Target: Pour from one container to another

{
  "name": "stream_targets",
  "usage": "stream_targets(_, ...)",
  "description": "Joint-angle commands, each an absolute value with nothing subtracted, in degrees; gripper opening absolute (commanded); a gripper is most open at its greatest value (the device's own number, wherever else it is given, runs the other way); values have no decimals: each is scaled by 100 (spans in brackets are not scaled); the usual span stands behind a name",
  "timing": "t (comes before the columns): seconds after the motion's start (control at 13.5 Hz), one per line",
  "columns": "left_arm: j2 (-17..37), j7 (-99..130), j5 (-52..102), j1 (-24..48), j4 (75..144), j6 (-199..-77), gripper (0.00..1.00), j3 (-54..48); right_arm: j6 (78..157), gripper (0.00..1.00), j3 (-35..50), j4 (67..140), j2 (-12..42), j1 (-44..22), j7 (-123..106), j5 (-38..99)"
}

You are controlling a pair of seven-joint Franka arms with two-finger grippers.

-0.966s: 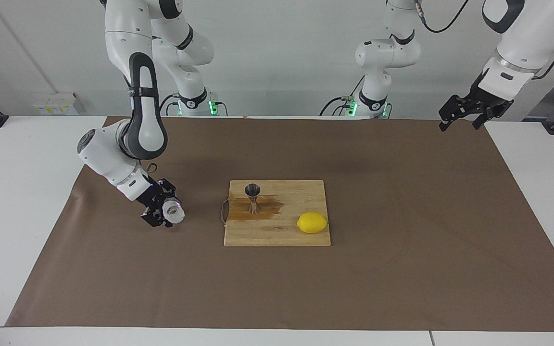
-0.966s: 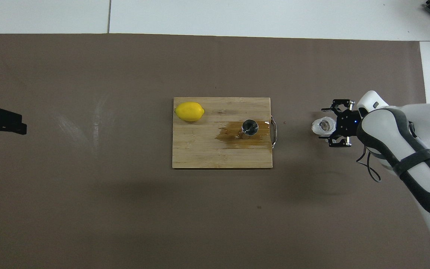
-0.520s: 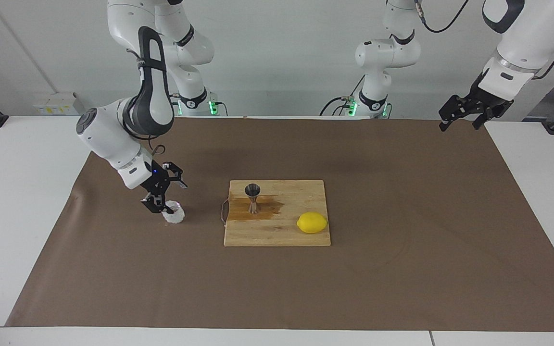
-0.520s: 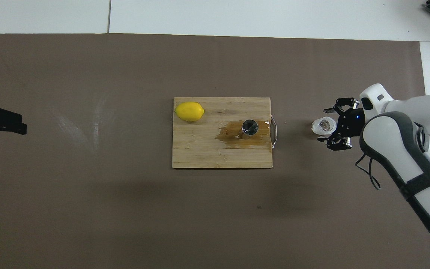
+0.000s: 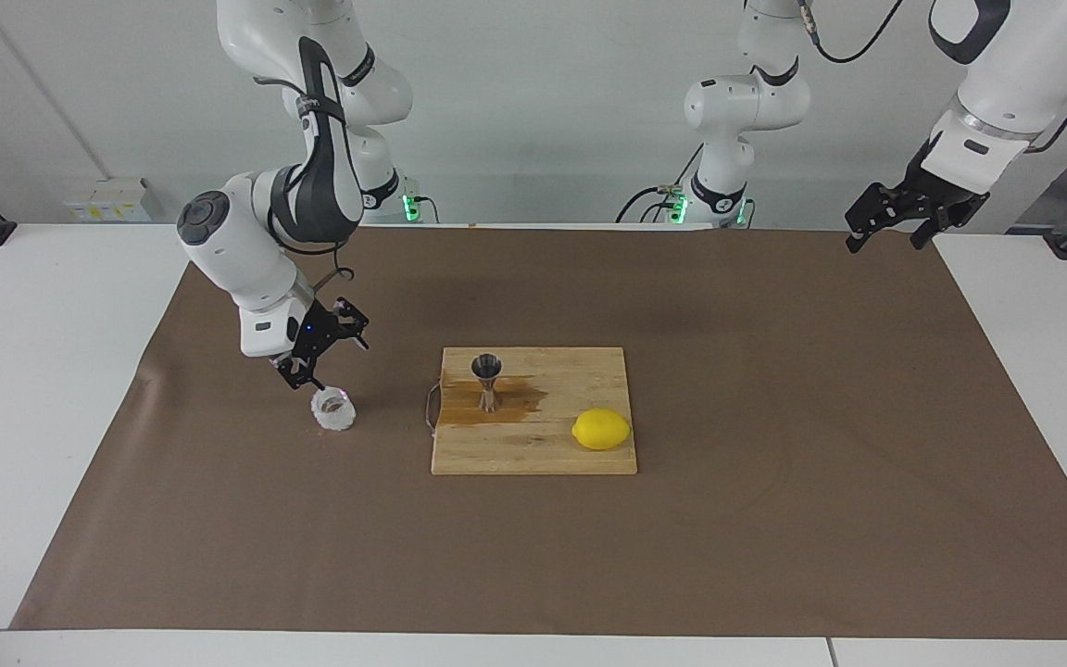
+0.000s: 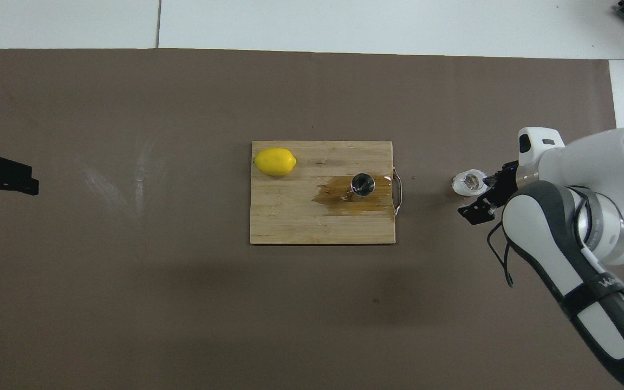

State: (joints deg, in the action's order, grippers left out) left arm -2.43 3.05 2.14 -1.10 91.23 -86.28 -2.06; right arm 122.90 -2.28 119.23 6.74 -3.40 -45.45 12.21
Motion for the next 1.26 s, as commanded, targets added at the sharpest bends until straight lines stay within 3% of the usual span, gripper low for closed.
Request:
stream_targets(0.0, -360, 264, 246, -132, 9211, -8569, 100, -193, 11850, 100, -220, 11910, 536, -264, -3151, 801)
stream_targets(0.3, -360, 264, 246, -132, 9202, -8569, 100, -193, 10839, 100, -246, 11480, 300, -185, -1410, 327)
stream_targets(0.59, -360, 264, 246, -132, 9211, -8569, 100, -193, 10021, 100, -246, 10936, -315, -80, -353, -79)
stream_targets(0.89, -360, 264, 246, -132, 9202, -8569, 100, -193, 8940, 100, -246, 9592, -264, 17, -299, 43)
stream_targets(1.19, -360, 264, 246, -132, 9202, -8569, 100, -193, 8850, 100, -255, 9431, -220, 97, 62, 89)
